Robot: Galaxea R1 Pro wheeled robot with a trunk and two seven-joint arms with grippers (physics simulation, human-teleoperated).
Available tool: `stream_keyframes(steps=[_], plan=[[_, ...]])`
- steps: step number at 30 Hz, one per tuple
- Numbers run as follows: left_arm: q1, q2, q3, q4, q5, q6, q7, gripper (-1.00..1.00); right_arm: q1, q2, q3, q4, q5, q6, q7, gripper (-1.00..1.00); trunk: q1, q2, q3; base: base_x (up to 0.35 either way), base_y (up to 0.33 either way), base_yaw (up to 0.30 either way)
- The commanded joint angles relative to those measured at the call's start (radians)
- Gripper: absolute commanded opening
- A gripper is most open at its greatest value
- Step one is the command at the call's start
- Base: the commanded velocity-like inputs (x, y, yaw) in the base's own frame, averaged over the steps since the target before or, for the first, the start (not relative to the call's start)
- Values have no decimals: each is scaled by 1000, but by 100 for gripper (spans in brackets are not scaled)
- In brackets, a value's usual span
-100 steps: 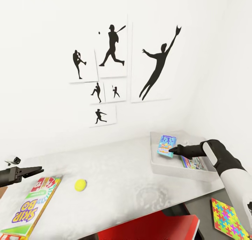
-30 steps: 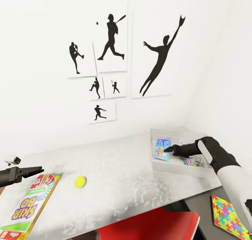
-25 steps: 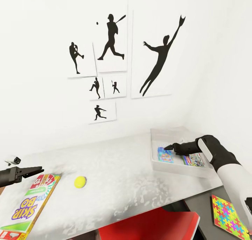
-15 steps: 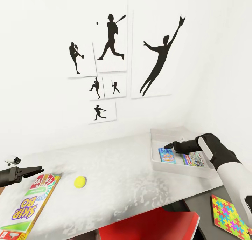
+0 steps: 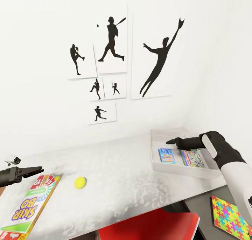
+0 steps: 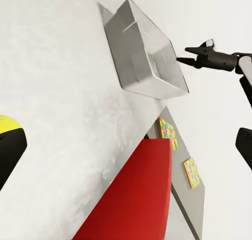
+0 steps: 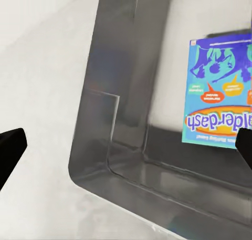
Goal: Put all the toys in the child's room - the three board games (two on the bed and one on the table), the two jigsaw puzzles on the table, and the tennis ball on the table - inside the toy box on the table in the child's room.
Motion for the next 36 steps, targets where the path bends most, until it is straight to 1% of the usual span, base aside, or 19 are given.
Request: stream_keyframes(steps=[1,4,7,8,12,16,17,20,27,33,36], plan=[[-1,0,0,0,-1,11,-4,100,3,-4,-11,-26,-5,1,12,100,1,-2,-1,0,0,0],[-1,0,0,0,-1,11,-4,100,10,-10,-34,-71,-28,1,19,100,1,-2,4,0,0,0],[-1,0,0,0,-1,11,-4,100,26,-23,-53,-123,-55,1,26,100,1,-2,9,0,0,0],[-1,0,0,0,-1,11,-4,100,26,-23,-53,-123,-55,1,26,100,1,-2,11,0,0,0],[-1,0,0,0,-1,11,-4,100,55,-41,-67,-190,-101,1,36,100,1,-2,17,0,0,0],[-1,0,0,0,-1,11,-4,100,91,-50,-75,-254,-163,1,45,100,1,-2,24,0,0,0],[-1,0,0,0,-1,11,-4,100,111,-54,-79,-286,-196,1,48,100,1,-2,25,0,0,0],[-1,0,0,0,-1,11,-4,100,144,-63,-83,-333,-245,1,50,100,1,-2,30,-6,0,0],[-1,0,0,0,-1,11,-4,100,222,-101,-88,-446,-350,1,52,100,1,-2,41,-53,0,0],[-1,0,0,0,-1,11,-4,100,308,-129,-92,-538,-442,1,52,100,1,-2,51,-79,0,0],[-1,0,0,0,-1,11,-4,100,357,-140,-106,-593,-484,1,52,100,1,-2,56,-54,0,0]])
